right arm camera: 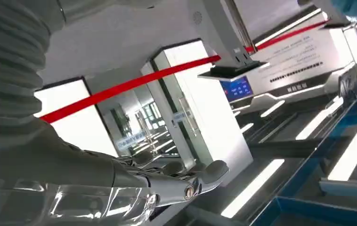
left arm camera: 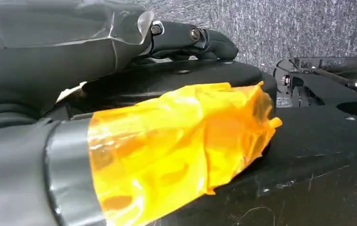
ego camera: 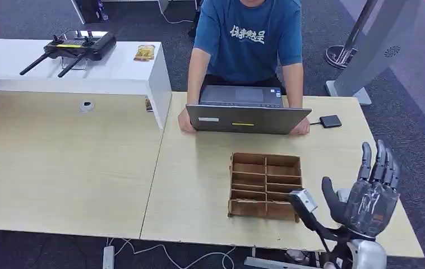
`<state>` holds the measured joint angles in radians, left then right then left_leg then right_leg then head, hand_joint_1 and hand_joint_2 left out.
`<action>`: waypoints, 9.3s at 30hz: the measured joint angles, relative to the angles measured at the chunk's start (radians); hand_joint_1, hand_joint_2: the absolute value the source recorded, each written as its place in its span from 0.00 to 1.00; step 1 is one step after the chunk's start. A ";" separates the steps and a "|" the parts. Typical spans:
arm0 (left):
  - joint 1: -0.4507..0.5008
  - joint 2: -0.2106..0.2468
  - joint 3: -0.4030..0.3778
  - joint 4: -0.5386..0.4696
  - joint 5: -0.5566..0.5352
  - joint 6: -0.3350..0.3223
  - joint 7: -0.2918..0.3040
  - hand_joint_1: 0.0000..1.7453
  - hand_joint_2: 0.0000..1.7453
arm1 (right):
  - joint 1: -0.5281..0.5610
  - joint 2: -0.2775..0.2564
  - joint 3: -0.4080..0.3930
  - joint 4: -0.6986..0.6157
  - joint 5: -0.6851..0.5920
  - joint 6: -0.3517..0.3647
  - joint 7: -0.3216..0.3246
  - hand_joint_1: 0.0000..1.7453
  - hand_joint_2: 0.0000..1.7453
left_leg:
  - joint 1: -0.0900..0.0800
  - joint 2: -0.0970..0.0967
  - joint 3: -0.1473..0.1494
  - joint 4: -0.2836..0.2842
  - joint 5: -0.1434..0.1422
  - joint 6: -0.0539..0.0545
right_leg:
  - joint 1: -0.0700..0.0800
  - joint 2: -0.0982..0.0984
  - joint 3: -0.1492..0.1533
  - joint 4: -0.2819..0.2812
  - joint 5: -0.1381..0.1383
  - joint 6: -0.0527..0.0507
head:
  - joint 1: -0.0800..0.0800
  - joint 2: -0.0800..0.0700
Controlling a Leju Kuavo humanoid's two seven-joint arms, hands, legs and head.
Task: Pass the card to the sensor for recognition and then transmit it.
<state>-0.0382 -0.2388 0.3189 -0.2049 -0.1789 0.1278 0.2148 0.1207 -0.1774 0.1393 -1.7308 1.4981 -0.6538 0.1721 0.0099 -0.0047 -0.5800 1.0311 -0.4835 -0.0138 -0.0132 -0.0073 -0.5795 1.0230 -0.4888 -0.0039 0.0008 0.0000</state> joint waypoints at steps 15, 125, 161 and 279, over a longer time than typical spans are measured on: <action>0.001 -0.006 0.026 0.000 -0.022 0.007 -0.007 0.00 0.00 | 0.012 -0.026 0.101 0.040 -0.055 0.189 0.057 0.00 1.00 | 0.000 0.000 0.000 0.000 0.000 0.000 | 0.000 0.000 0.000 0.000 0.000 0.000 | 0.000 0.000; 0.003 -0.020 0.158 -0.013 -0.138 -0.015 0.008 0.00 0.00 | -0.104 -0.116 0.331 0.262 -0.138 0.378 0.111 0.00 1.00 | 0.000 0.000 0.001 0.000 0.001 0.000 | 0.000 -0.001 0.001 0.000 0.001 0.000 | 0.000 0.000; 0.004 -0.024 0.212 -0.017 -0.174 -0.023 -0.001 0.00 0.00 | -0.115 -0.180 0.340 0.176 -0.270 0.449 0.063 0.00 1.00 | 0.000 0.001 0.001 0.000 0.002 0.000 | 0.000 0.000 0.001 0.000 0.002 0.000 | 0.000 0.000; 0.004 -0.023 0.291 -0.021 -0.259 -0.052 -0.008 0.00 0.00 | -0.138 -0.246 0.363 0.143 -0.410 0.514 0.042 0.00 1.00 | 0.000 0.000 0.001 0.000 0.002 0.000 | 0.000 0.000 0.001 0.000 0.002 0.000 | 0.000 0.000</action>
<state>-0.0341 -0.2613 0.6096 -0.2262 -0.4383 0.0763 0.2071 -0.0173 -0.4231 0.5020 -1.5873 1.0883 -0.1396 0.2144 0.0099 -0.0042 -0.5792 1.0311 -0.4818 -0.0136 -0.0133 -0.0077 -0.5785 1.0233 -0.4872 -0.0040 0.0008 0.0000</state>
